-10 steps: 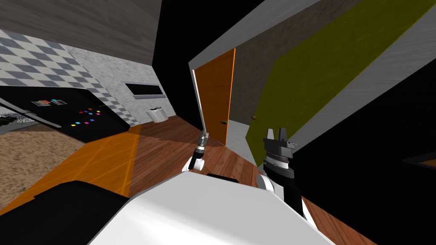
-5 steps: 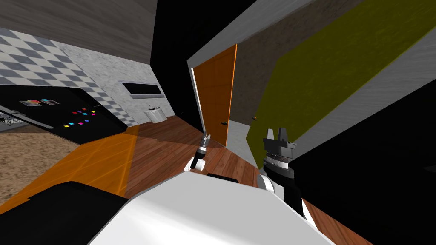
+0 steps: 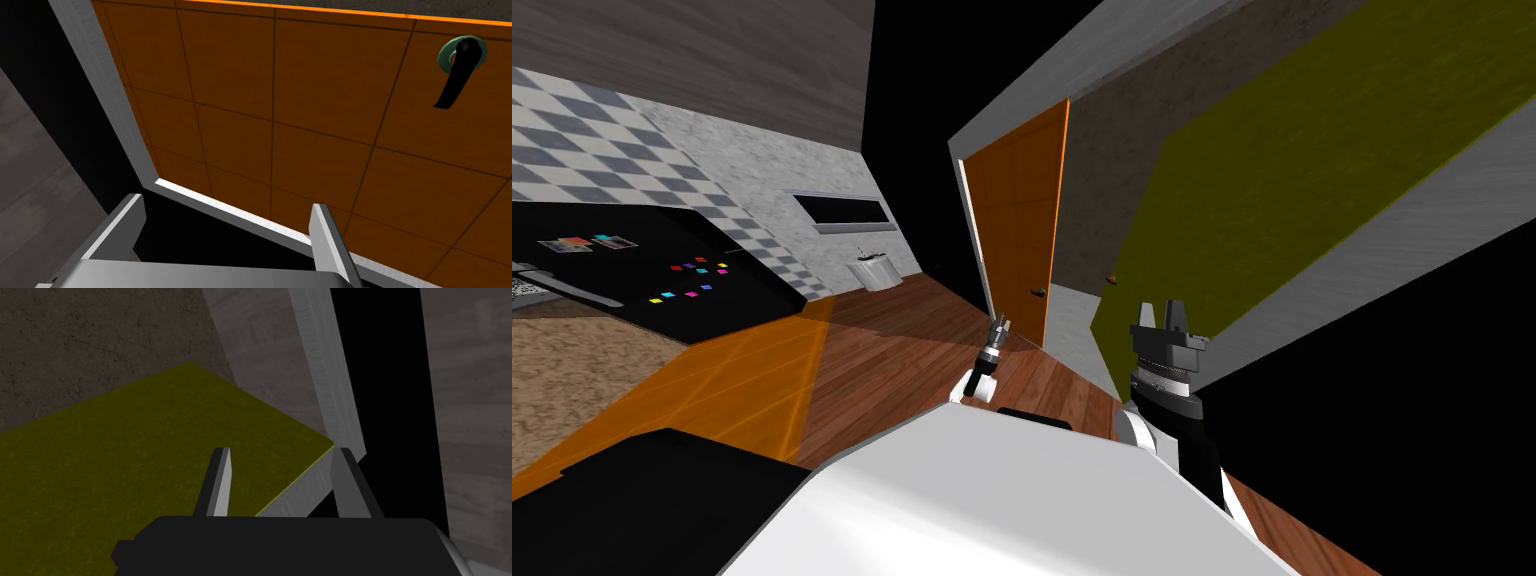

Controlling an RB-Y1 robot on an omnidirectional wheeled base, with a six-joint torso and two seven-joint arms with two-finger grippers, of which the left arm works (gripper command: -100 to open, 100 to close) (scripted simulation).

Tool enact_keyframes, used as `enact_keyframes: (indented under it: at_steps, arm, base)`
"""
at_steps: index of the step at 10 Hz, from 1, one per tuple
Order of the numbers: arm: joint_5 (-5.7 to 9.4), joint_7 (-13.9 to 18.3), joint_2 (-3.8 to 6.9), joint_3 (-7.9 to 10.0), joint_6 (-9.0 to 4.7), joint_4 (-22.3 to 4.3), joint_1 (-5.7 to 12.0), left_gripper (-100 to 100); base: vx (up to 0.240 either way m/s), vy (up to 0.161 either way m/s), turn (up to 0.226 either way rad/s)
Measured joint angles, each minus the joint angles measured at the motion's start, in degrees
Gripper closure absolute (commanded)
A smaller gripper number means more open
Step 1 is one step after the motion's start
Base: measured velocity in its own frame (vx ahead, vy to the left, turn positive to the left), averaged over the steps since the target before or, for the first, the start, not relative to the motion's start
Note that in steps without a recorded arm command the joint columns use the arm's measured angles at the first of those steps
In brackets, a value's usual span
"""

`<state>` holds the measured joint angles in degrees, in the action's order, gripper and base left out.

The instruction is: Push the door open

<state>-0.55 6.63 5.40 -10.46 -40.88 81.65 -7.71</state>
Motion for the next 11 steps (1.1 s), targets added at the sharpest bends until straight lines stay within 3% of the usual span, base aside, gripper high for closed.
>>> enact_keyframes:
  at_steps: [6, 11]
  arm:
    - [-1.35, 0.8, 0.08, -1.46, -1.37, -8.9, 3.09, -100]
    - [-2.48, 1.2, -0.29, -2.66, -1.7, -15.6, 5.81, -100]
  base:
    - [0.105, 0.025, -0.012]
    - [0.096, 0.026, -0.012]
